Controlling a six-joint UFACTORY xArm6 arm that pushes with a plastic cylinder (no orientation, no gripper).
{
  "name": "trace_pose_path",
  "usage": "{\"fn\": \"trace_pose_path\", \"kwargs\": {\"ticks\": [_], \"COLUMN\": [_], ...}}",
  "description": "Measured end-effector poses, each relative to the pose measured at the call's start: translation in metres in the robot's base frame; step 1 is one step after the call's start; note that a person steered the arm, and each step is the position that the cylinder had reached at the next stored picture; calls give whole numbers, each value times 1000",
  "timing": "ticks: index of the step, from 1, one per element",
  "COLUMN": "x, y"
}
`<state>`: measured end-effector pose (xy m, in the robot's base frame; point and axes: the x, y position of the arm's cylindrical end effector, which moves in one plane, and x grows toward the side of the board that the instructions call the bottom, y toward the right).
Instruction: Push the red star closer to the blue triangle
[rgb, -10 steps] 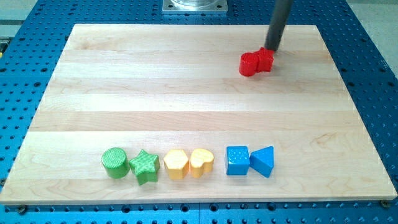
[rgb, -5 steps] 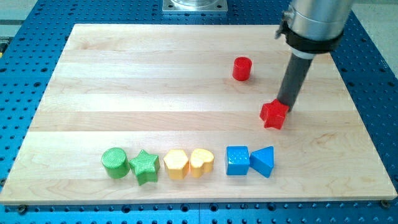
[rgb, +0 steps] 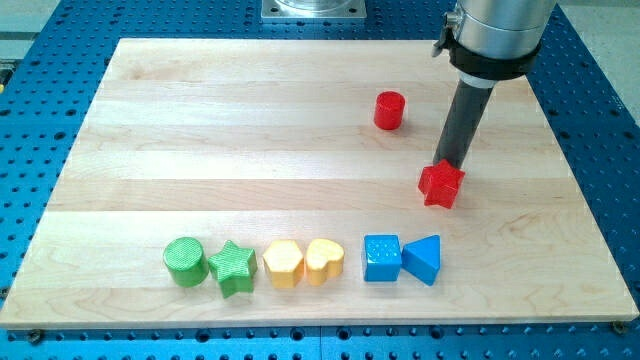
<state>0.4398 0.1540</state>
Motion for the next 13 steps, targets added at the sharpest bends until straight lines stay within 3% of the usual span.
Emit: {"fn": "trace_pose_path", "kwargs": {"ticks": [3,4,5,7,8,9,11,13], "x": [15,31,34,133,149,179,179,179], "y": [-35,19,23,19,68,67,60,17]}}
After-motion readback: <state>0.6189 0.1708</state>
